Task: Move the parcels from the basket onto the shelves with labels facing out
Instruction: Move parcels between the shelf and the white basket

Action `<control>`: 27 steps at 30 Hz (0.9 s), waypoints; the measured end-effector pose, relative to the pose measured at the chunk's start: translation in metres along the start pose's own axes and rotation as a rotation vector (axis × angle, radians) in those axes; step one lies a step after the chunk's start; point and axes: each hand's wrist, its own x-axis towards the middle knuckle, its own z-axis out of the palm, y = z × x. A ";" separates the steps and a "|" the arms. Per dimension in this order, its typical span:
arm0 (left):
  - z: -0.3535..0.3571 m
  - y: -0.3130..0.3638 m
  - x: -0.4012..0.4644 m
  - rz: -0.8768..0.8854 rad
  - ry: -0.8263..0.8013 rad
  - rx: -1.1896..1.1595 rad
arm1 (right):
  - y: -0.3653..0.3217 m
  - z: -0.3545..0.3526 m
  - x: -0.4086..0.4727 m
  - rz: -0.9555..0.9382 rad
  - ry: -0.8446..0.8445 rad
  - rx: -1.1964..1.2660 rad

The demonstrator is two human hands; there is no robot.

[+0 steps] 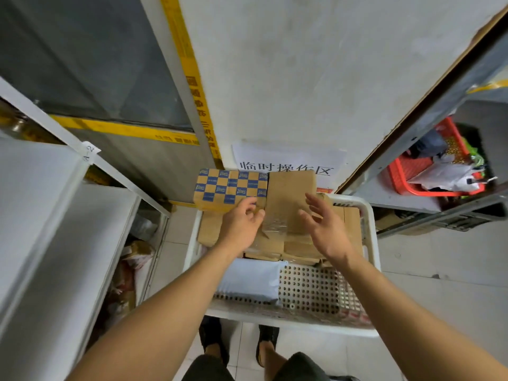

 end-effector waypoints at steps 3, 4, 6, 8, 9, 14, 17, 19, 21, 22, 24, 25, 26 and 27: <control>-0.035 0.011 -0.019 0.055 0.057 0.066 | -0.038 0.005 -0.003 -0.115 -0.065 -0.145; -0.049 0.013 -0.026 0.066 0.087 0.088 | -0.053 0.009 -0.005 -0.163 -0.101 -0.191; -0.079 0.016 -0.044 0.085 0.160 0.142 | -0.085 0.019 -0.009 -0.249 -0.169 -0.279; -0.112 0.014 -0.064 0.095 0.236 0.187 | -0.117 0.034 -0.016 -0.328 -0.213 -0.340; -0.131 0.012 -0.075 0.095 0.276 0.212 | -0.133 0.043 -0.018 -0.378 -0.221 -0.369; -0.232 -0.015 -0.139 0.097 0.502 0.333 | -0.218 0.116 -0.046 -0.613 -0.311 -0.506; -0.292 -0.040 -0.190 0.059 0.655 0.365 | -0.265 0.174 -0.078 -0.734 -0.357 -0.539; -0.331 -0.061 -0.227 0.041 0.745 0.364 | -0.293 0.216 -0.103 -0.809 -0.400 -0.534; -0.369 -0.083 -0.266 0.027 0.809 0.347 | -0.321 0.259 -0.133 -0.874 -0.455 -0.512; -0.387 -0.093 -0.286 0.013 0.843 0.344 | -0.335 0.279 -0.149 -0.905 -0.485 -0.493; -0.420 -0.112 -0.325 -0.012 0.923 0.341 | -0.362 0.318 -0.180 -0.972 -0.540 -0.438; -0.434 -0.120 -0.344 -0.021 0.970 0.337 | -0.375 0.336 -0.195 -1.006 -0.568 -0.416; -0.448 -0.129 -0.364 -0.034 1.020 0.331 | -0.387 0.353 -0.211 -1.042 -0.595 -0.408; -0.461 -0.138 -0.383 -0.049 1.068 0.330 | -0.400 0.370 -0.227 -1.079 -0.618 -0.409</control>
